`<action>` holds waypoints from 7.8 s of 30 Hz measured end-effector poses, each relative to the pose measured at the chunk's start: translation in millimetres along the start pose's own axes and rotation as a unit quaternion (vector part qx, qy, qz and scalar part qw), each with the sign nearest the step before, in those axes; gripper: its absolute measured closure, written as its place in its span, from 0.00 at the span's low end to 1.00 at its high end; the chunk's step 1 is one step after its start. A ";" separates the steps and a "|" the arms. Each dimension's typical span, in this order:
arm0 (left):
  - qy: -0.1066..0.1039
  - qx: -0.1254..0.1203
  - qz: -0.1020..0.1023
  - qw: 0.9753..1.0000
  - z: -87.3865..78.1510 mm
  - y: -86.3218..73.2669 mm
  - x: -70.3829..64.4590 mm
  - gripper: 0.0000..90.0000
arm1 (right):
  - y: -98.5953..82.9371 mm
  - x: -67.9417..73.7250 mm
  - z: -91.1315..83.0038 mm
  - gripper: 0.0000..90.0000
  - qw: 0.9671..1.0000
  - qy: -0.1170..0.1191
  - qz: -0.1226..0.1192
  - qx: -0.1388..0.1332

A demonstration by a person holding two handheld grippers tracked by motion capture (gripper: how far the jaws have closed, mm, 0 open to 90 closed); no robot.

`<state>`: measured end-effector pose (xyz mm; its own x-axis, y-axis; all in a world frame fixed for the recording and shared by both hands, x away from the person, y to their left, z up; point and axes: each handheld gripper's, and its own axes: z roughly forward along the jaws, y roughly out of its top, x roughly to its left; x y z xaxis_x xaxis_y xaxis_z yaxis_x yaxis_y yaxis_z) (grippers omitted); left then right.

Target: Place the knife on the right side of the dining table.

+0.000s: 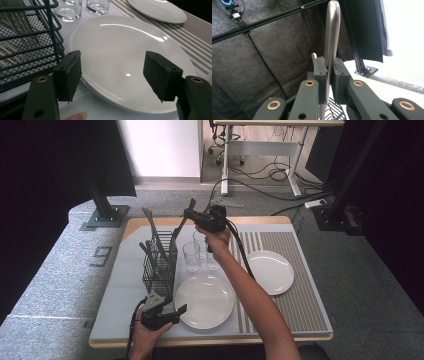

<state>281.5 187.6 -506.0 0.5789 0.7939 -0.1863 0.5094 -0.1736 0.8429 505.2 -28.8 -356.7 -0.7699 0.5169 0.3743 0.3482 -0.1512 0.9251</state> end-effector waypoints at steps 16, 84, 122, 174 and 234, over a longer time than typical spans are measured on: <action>0.001 -0.003 -0.004 1.000 -1.1 0.0 1.7 0.35 | 3.9 -0.1 -5.7 0.93 1.000 0.002 0.003 -0.009; 0.003 0.006 -0.002 1.000 3.3 -1.7 -1.8 0.35 | -23.9 -6.1 -55.0 0.93 0.999 0.021 0.030 -0.015; 0.006 0.008 -0.003 1.000 4.4 -2.2 -2.7 0.35 | -32.2 -21.7 -99.1 0.93 0.999 0.006 0.030 -0.023; 0.008 0.010 -0.002 1.000 6.6 -2.6 -3.7 0.35 | -45.6 -54.6 -150.5 0.93 0.997 -0.036 0.054 -0.039; 0.008 0.014 0.002 1.000 7.8 -3.0 -4.1 0.35 | -48.5 -89.5 -179.4 0.93 0.991 -0.092 0.076 -0.058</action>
<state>282.6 180.3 -511.7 0.5711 0.8019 -0.1752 0.5249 -0.1927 0.8291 461.3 -218.9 -423.7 -0.5983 0.6246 0.5018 0.3810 -0.3292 0.8640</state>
